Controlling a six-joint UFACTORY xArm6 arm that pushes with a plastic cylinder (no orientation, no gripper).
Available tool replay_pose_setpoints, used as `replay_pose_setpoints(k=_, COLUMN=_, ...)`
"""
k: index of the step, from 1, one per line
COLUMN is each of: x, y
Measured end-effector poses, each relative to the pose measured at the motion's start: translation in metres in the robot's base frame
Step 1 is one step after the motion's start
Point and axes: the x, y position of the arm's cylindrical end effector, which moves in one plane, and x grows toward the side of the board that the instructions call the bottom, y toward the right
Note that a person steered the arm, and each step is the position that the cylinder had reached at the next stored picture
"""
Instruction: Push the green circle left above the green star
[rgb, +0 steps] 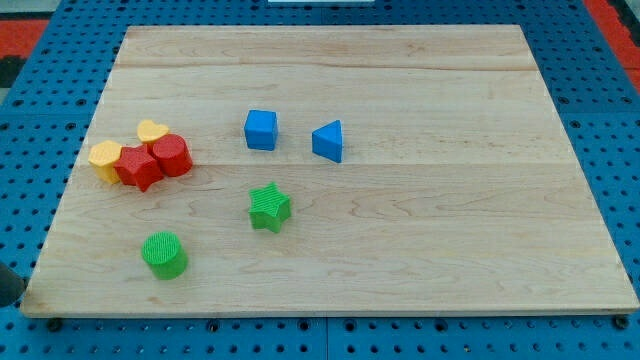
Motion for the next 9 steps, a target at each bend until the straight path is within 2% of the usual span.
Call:
replay_pose_setpoints(k=4, x=-0.006, y=0.008)
replay_pose_setpoints(k=6, x=-0.024, y=0.165)
replay_pose_setpoints(k=7, x=-0.069, y=0.22)
replay_pose_setpoints(k=9, x=-0.07, y=0.224)
